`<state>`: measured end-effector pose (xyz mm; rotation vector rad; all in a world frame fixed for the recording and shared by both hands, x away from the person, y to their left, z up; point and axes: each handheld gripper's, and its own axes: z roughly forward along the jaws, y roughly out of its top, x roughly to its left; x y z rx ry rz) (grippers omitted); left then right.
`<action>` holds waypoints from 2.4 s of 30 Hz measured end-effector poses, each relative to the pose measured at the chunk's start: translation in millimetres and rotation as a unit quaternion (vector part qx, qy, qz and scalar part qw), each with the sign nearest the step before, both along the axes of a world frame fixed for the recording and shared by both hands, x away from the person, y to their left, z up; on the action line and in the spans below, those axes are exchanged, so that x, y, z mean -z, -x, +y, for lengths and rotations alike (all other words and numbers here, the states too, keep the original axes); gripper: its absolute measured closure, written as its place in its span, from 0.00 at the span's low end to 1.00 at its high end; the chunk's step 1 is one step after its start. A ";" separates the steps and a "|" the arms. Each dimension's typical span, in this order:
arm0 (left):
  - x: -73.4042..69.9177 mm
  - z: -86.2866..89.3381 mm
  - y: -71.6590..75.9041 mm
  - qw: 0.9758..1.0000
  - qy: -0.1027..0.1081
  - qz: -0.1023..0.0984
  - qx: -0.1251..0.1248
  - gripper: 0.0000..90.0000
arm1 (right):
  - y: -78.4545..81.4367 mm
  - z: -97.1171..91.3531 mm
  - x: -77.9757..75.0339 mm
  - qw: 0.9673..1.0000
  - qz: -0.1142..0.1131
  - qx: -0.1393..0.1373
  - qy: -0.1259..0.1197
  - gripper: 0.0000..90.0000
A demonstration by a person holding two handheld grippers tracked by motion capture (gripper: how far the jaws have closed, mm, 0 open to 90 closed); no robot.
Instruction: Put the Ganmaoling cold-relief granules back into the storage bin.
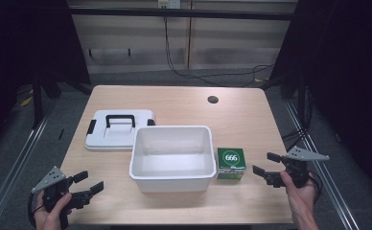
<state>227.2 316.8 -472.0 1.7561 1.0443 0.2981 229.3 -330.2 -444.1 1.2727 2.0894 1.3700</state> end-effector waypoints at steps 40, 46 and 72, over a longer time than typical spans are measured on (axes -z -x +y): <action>0.6 2.3 -1.3 1.000 0.003 0.001 -0.013 0.18 | -26.8 41.8 -65.7 0.976 0.000 -0.169 0.135 0.16; 0.9 2.1 -1.5 1.000 0.002 0.002 -0.015 0.18 | -36.0 46.7 -82.1 0.967 0.010 -0.190 0.169 0.16; 0.6 1.9 -1.6 1.000 0.004 0.003 -0.008 0.18 | -82.4 104.5 -96.6 0.899 0.088 -0.293 0.314 0.15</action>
